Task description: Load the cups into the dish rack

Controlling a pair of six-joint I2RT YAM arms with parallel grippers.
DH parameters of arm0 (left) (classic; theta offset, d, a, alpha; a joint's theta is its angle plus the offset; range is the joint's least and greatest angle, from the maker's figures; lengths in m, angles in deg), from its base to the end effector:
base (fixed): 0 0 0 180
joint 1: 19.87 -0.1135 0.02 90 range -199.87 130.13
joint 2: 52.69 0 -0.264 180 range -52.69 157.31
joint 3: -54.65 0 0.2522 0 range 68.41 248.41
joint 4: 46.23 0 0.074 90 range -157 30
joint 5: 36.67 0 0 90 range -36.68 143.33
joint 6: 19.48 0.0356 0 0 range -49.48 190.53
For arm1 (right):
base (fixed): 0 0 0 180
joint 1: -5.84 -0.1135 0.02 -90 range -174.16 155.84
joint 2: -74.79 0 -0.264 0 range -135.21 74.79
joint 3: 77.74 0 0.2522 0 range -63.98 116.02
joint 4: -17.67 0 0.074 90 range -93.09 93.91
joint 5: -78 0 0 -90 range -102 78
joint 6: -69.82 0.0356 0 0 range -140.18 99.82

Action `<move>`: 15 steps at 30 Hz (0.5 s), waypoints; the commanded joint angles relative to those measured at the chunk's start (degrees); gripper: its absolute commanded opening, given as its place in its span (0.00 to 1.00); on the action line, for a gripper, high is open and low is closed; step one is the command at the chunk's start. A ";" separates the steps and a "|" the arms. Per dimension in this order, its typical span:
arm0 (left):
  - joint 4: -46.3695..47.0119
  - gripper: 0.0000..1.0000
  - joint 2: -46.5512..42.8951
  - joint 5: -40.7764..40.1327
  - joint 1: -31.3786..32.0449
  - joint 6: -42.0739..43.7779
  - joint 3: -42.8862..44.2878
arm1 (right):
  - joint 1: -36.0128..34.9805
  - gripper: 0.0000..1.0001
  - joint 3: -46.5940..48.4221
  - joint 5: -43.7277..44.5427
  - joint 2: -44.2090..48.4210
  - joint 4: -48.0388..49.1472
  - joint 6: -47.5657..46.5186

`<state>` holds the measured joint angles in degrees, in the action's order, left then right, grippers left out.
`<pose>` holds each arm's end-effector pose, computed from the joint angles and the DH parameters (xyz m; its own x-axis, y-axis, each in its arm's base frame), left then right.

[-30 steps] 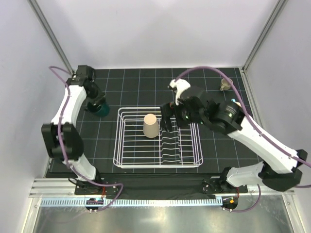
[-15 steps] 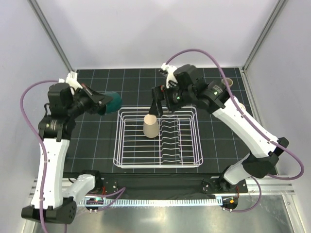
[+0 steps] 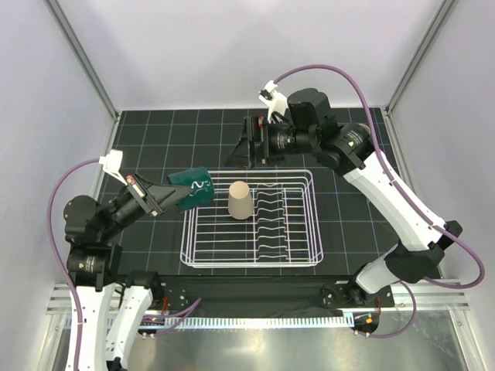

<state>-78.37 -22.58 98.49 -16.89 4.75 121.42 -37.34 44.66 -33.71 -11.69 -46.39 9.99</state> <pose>0.0913 -0.0300 0.4043 -0.6449 -0.6103 -0.4601 0.3765 0.2702 -0.8861 0.2115 0.2166 0.4745 -0.7364 -0.0507 -0.6747 -0.5824 0.5549 0.5940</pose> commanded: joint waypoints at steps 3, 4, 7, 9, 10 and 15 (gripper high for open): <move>12.66 0.00 -1.54 11.25 0.00 -3.48 2.62 | 0.11 1.00 2.79 -9.12 -2.37 12.86 6.65; 12.66 0.00 -1.54 12.91 -0.08 -3.31 2.79 | 0.11 1.00 3.24 -10.00 -3.95 14.25 8.39; 12.66 0.00 -1.98 14.33 0.00 -2.25 3.59 | 0.20 1.00 4.03 -12.21 -5.98 15.67 12.88; 12.66 0.00 -2.51 14.68 -0.08 -0.94 3.41 | 0.11 0.99 4.56 -14.84 -7.74 15.94 17.36; 12.66 0.00 -2.68 14.95 -0.08 -0.50 3.41 | 0.11 0.98 4.56 -16.24 -8.18 17.07 18.51; 12.83 0.00 -2.51 15.74 0.00 1.79 3.85 | -0.24 0.96 -0.79 -21.52 -7.92 24.10 26.24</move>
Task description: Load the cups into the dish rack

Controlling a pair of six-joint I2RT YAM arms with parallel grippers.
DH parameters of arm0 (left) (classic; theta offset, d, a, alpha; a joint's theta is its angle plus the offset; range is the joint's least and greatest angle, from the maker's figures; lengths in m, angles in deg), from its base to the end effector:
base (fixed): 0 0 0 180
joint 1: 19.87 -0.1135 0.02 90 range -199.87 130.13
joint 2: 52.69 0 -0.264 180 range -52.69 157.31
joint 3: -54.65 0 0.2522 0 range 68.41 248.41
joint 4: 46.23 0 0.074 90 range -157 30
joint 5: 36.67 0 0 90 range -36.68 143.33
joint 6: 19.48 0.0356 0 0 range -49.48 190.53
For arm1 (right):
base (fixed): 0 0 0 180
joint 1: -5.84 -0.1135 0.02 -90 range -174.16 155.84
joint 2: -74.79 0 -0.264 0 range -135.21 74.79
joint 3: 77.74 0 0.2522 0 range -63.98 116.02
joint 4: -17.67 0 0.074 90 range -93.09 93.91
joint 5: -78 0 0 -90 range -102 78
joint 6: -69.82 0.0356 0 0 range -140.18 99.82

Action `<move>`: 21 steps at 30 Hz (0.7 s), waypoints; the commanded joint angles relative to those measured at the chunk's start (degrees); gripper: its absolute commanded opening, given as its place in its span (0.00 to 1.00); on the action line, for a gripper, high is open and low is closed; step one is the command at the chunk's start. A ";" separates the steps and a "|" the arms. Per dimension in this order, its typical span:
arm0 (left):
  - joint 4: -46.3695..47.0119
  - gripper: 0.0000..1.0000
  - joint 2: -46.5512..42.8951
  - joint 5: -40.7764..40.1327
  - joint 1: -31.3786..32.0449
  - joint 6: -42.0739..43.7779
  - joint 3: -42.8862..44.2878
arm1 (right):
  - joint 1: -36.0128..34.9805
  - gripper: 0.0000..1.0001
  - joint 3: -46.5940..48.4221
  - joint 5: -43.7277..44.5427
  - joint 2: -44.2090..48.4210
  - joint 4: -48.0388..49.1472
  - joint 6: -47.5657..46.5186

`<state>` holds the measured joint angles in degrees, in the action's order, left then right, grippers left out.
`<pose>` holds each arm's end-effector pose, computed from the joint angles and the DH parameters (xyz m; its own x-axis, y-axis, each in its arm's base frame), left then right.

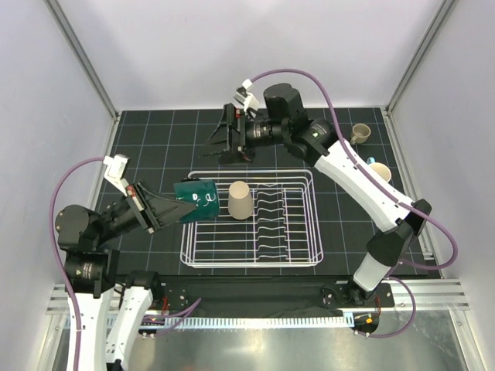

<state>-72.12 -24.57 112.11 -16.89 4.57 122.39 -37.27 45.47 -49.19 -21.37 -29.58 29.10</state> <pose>0.0696 -0.0341 0.4207 -0.6856 -0.4383 -0.5812 0.5655 0.1821 -0.8044 0.2547 0.2679 0.4553 -0.8909 -0.0070 -0.4540 -0.4343 0.3053 0.8475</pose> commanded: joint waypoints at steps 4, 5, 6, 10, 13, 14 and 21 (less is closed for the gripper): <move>7.11 0.00 0.18 2.47 0.79 3.02 3.33 | -1.62 0.95 -4.50 -7.72 1.68 11.68 9.34; 7.11 0.00 0.27 2.39 0.88 3.02 3.33 | -1.88 0.94 -4.86 -8.07 1.50 12.48 9.87; 7.37 0.00 0.27 2.30 1.06 3.11 3.33 | -2.84 0.94 -4.86 -8.51 1.24 14.23 10.83; 7.73 0.00 0.80 2.48 1.24 4.43 3.85 | -4.08 0.92 -6.08 -11.06 0.71 17.93 13.73; 8.87 0.00 1.15 2.30 1.41 4.60 3.86 | -4.17 0.90 -7.05 -12.90 0.53 21.01 15.93; 9.13 0.00 1.24 2.13 1.50 5.13 3.94 | -4.17 0.90 -7.06 -13.26 0.27 21.10 16.46; 9.48 0.00 1.59 0.89 2.11 8.99 4.30 | -4.70 0.85 -7.06 -16.69 -1.57 24.87 19.54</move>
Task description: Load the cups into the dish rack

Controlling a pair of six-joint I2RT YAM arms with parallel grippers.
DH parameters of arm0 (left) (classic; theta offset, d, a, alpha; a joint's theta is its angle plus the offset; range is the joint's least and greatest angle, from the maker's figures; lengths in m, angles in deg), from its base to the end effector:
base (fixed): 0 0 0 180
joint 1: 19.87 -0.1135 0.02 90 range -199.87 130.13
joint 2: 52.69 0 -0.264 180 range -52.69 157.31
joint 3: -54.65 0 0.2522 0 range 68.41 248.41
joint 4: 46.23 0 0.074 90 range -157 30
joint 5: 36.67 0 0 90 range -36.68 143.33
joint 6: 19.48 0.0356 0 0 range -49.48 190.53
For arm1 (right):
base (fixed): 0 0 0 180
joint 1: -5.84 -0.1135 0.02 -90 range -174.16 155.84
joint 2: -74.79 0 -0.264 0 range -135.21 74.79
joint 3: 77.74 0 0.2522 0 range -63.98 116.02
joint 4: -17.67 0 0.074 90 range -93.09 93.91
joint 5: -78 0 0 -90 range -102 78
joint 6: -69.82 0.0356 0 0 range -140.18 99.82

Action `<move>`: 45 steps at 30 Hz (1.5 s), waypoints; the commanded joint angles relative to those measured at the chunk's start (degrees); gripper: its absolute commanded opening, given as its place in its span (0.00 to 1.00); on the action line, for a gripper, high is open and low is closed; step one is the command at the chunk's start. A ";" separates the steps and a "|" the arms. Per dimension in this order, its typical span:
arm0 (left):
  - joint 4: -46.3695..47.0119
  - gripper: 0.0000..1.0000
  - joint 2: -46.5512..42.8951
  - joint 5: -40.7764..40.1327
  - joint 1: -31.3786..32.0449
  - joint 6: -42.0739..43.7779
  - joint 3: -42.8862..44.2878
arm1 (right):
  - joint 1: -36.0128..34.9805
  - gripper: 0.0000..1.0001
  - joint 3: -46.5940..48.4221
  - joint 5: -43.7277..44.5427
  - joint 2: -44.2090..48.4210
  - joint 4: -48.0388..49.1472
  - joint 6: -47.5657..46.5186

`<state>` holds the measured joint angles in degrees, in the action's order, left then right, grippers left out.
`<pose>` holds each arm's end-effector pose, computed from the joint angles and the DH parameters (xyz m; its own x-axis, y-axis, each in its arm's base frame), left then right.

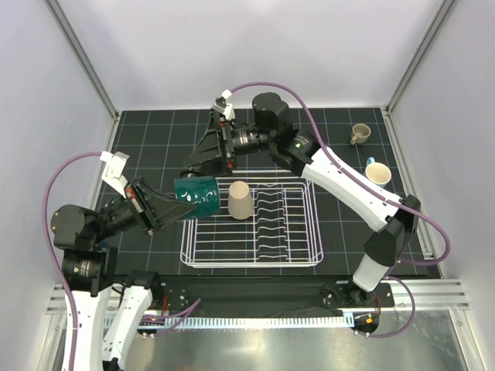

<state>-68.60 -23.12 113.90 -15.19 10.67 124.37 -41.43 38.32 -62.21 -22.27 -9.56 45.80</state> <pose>0.0675 -0.0366 0.4343 -0.5966 -0.3775 -0.7083 0.6985 0.1904 -0.6898 0.2423 0.3026 0.4438 -0.9403 -0.1564 -0.3024 -0.3127 0.0454 0.9488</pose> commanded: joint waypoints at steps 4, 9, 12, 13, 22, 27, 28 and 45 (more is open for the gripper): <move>5.79 0.00 -1.69 -1.25 0.50 7.37 1.60 | -0.63 0.83 0.35 -4.63 -1.38 5.56 3.63; 4.56 0.00 -2.84 -1.08 0.50 14.05 2.48 | -0.90 0.82 0.35 -4.80 -1.82 6.36 4.69; 3.07 0.00 -3.28 -1.25 0.50 18.72 3.54 | -1.33 0.79 -0.17 -5.24 -2.17 7.75 6.35; 2.89 0.00 -3.20 -0.82 0.50 19.59 3.71 | -1.42 0.78 -0.35 -5.59 -2.17 8.37 6.71; 2.62 0.00 -3.81 2.09 0.58 21.36 2.04 | -3.27 0.72 0.09 -7.26 -3.93 13.21 11.62; 2.54 0.00 -4.42 2.53 0.50 19.96 1.08 | -4.06 0.57 1.94 -7.09 -5.07 15.32 11.98; 2.62 0.00 -4.77 2.70 0.50 19.60 0.90 | -4.15 0.53 1.85 -6.74 -4.99 15.49 11.90; -2.21 0.00 -8.90 -6.78 0.50 23.29 -2.09 | -4.15 0.41 -1.14 -4.28 -1.30 18.04 10.05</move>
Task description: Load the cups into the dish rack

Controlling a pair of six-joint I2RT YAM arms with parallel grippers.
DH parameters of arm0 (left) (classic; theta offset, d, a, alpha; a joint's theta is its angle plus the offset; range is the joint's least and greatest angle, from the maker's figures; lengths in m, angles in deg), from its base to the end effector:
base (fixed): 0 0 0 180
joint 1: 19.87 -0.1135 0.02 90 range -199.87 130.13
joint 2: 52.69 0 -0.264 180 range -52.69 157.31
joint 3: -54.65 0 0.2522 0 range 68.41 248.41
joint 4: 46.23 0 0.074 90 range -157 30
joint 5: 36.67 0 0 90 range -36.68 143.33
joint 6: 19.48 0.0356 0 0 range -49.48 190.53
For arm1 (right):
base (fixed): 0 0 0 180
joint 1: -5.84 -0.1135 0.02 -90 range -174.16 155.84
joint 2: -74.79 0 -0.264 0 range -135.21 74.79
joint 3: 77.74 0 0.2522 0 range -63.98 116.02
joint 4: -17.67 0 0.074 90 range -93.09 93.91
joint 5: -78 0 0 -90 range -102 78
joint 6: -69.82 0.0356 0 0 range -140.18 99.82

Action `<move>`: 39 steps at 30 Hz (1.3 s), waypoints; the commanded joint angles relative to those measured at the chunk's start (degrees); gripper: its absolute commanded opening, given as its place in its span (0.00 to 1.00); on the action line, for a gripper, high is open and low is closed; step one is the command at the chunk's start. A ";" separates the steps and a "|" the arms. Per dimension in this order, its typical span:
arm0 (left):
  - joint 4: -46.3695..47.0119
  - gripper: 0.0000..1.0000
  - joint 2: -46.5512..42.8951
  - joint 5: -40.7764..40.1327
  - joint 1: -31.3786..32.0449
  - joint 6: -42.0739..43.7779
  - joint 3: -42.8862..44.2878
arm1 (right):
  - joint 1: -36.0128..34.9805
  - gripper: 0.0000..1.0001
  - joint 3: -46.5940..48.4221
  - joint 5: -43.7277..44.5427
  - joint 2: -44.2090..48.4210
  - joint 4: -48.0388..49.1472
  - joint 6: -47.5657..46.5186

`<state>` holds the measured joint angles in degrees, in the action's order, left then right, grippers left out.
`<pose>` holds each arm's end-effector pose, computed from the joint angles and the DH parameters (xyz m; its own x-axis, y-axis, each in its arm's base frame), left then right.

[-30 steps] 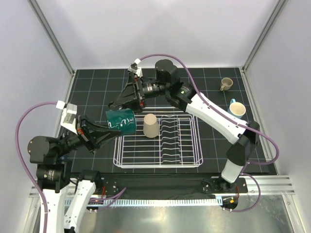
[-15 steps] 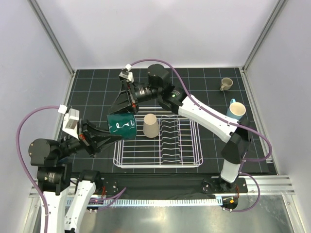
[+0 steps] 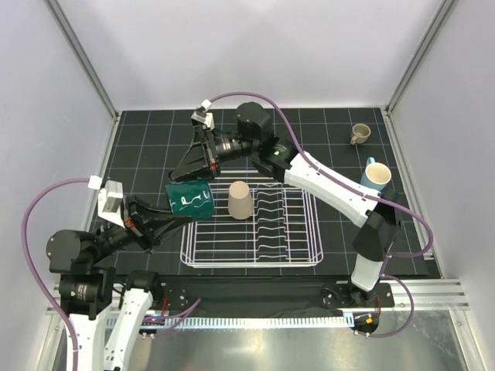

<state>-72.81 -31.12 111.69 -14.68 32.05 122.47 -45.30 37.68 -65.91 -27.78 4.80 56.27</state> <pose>0.0333 -0.0335 0.4239 -0.2637 -0.3037 -0.9155 0.8708 0.3333 -0.3614 0.2401 0.3438 0.4272 -0.9389 -0.2525 -0.2340 -0.2260 -0.0606 0.9722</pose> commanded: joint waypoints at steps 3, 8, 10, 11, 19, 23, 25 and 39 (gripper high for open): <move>2.36 0.00 -1.52 -6.50 -0.01 2.27 -0.89 | -0.19 0.41 -1.55 -0.49 4.48 4.12 -0.16; 4.11 0.00 -0.74 -5.55 -0.01 1.48 -1.68 | -0.46 0.41 -2.70 -0.84 4.57 8.24 2.12; 4.55 0.00 -0.64 -5.28 -0.01 1.21 -1.68 | -0.46 0.40 -2.26 -1.28 4.48 8.69 2.22; 5.08 0.00 -0.90 -5.46 -0.01 1.21 -1.77 | -0.63 0.41 -2.18 -1.20 4.48 8.87 2.13; 6.40 0.00 -1.08 -4.93 -0.01 1.04 -1.94 | -1.42 0.41 -2.61 -1.46 3.51 11.06 3.36; 7.63 0.00 -0.38 -4.67 -0.01 1.13 -2.03 | -1.95 0.41 -2.18 -1.37 2.55 12.03 4.50; 8.59 0.00 -0.12 -4.58 -0.01 0.95 -2.12 | -2.21 0.40 -2.17 -0.94 2.02 13.08 5.46; 10.45 0.00 0.41 -5.02 -0.01 0.77 -3.00 | -3.53 0.09 0.20 -0.32 0.35 14.23 5.82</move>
<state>-66.59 -32.02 109.99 -14.36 30.43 120.03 -46.94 34.80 -64.03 -28.39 16.82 59.59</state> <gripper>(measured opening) 0.034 0.176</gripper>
